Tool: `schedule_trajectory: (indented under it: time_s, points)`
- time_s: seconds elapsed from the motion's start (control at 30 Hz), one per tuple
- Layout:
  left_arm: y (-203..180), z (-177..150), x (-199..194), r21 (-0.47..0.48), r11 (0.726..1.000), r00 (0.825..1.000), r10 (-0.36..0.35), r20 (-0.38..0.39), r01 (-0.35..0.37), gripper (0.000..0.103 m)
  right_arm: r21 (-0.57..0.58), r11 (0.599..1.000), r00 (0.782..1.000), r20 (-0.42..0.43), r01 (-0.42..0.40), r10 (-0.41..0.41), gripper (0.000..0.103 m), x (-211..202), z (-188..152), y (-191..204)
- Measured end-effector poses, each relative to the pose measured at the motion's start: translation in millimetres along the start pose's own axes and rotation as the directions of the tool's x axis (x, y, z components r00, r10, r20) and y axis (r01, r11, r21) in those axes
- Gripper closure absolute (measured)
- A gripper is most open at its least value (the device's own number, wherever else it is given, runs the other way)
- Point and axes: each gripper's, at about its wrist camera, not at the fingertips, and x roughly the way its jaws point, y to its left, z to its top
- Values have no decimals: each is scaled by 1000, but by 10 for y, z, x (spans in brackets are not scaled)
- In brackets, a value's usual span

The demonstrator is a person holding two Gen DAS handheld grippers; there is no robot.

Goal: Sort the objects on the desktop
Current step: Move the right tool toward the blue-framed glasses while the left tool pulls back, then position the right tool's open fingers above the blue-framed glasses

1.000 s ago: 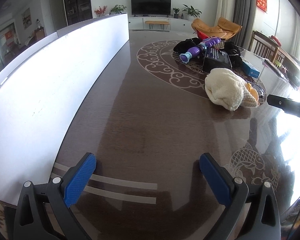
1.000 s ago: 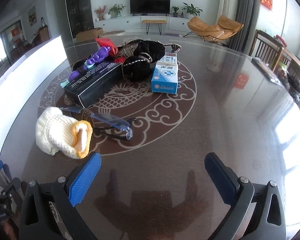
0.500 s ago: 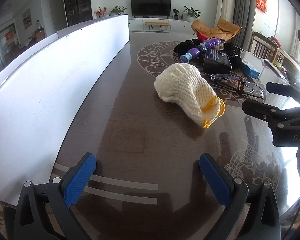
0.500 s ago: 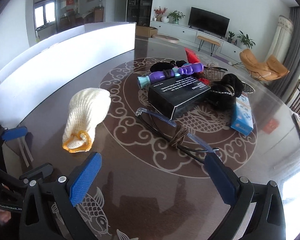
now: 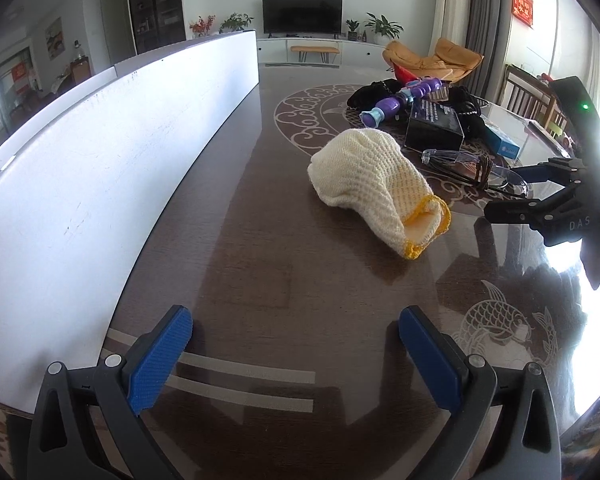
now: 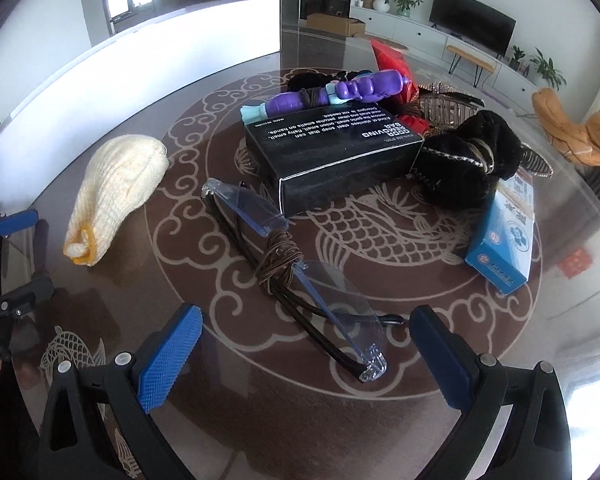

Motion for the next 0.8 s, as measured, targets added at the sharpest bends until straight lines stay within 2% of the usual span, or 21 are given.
schedule_trajectory:
  time_s: [0.2,0.5,0.8]
  points:
    - [3,-3,-9,0,1000,1000,0,5,0,0,-27,1000,997,79,-8,10,0,-2,-14,-33]
    - [6,-13,-15,1,1000,1000,0,11,0,0,24,999,1000,11,23,-23,0,56,93,-15]
    - [5,-12,-14,1,1000,1000,0,11,0,0,49,998,997,67,36,-39,0,87,113,66]
